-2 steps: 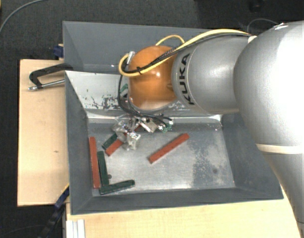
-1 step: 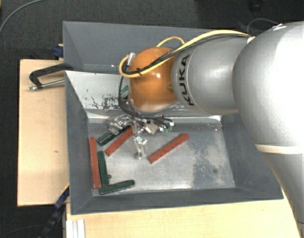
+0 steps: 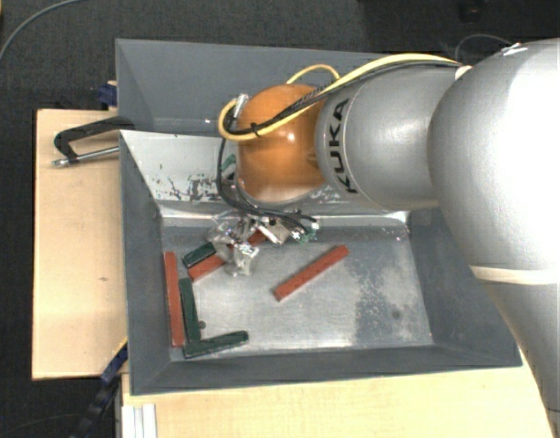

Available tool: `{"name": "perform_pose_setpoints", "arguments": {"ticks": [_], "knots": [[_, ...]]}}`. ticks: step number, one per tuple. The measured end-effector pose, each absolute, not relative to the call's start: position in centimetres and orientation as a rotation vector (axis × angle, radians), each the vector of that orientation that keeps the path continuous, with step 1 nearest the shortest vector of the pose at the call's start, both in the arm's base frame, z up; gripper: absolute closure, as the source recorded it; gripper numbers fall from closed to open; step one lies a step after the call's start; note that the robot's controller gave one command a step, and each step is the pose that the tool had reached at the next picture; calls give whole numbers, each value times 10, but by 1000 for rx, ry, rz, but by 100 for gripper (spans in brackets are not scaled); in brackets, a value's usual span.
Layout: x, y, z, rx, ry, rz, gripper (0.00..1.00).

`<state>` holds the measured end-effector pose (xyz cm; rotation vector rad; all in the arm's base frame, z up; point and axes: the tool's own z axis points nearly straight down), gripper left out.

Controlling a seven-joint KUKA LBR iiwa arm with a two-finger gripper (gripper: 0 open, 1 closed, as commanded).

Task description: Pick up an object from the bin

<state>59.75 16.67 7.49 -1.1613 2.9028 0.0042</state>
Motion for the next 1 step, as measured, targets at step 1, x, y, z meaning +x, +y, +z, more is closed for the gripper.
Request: {"name": "perform_pose_setpoints", "arguments": {"ticks": [1], "knots": [[595,165,72,-1163,2912,3,0]]}}
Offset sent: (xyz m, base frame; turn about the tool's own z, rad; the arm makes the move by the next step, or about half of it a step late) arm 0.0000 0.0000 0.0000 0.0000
